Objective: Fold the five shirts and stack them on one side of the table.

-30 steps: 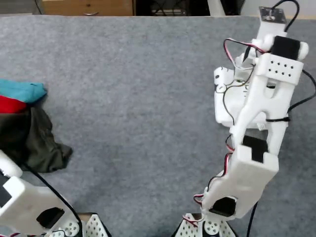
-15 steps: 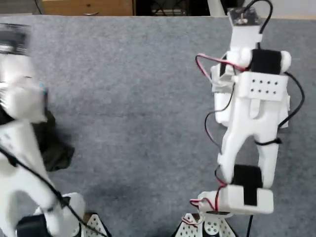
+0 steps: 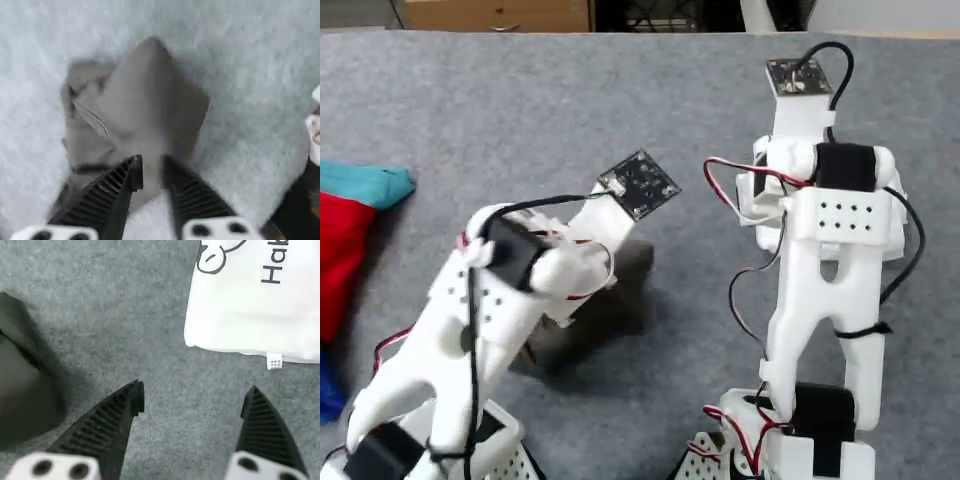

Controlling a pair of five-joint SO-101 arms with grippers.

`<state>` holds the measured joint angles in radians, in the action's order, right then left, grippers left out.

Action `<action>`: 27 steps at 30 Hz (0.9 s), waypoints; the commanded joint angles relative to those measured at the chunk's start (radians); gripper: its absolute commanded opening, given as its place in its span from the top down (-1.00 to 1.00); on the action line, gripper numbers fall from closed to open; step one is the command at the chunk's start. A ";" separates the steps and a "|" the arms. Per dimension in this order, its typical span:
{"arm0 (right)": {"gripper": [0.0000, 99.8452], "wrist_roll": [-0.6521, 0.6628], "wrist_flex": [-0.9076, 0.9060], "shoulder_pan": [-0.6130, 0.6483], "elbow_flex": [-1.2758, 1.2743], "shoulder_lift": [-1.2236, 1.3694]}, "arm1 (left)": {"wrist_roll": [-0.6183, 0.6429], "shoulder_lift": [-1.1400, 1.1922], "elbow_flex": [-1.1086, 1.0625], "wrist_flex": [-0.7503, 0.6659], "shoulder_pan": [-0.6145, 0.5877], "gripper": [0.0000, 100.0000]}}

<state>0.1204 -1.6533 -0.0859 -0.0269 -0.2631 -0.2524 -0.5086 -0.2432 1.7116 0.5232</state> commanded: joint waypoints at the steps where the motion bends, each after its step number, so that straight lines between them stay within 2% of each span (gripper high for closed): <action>1: 0.37 -0.009 0.048 0.026 -0.015 -0.038 | 0.075 0.003 -0.025 0.017 -0.033 0.50; 4: 0.37 -0.009 0.058 0.061 -0.033 -0.038 | 0.129 -0.038 0.028 0.017 -0.165 0.52; 6: 0.37 -0.009 0.058 0.109 -0.047 -0.036 | 0.169 -0.071 0.071 0.017 -0.328 0.52; 8: 0.38 -0.009 0.074 0.172 -0.067 -0.036 | 0.172 -0.080 0.084 0.008 -0.541 0.52; 12: 0.38 -0.006 0.198 0.325 -0.139 -0.036 | 0.124 -0.020 -0.053 -0.201 -0.954 0.52; 15: 0.38 -0.009 0.307 0.482 -0.209 -0.036 | 0.075 0.083 -0.170 -0.359 -1.167 0.52; 21: 0.38 -0.009 0.539 0.733 -0.355 0.081 | -0.009 0.305 -0.191 -0.361 -1.383 0.52; 24: 0.40 -0.009 0.585 0.764 -0.367 0.211 | -0.008 0.377 -0.170 -0.328 -1.429 0.52; 27: 0.62 -0.009 0.600 0.744 -0.335 0.337 | -0.008 0.404 -0.176 -0.304 -1.431 0.52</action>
<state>0.1189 -1.0840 0.6613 -0.3920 -0.0084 -0.2509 -0.1097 -0.4396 1.3817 -0.8945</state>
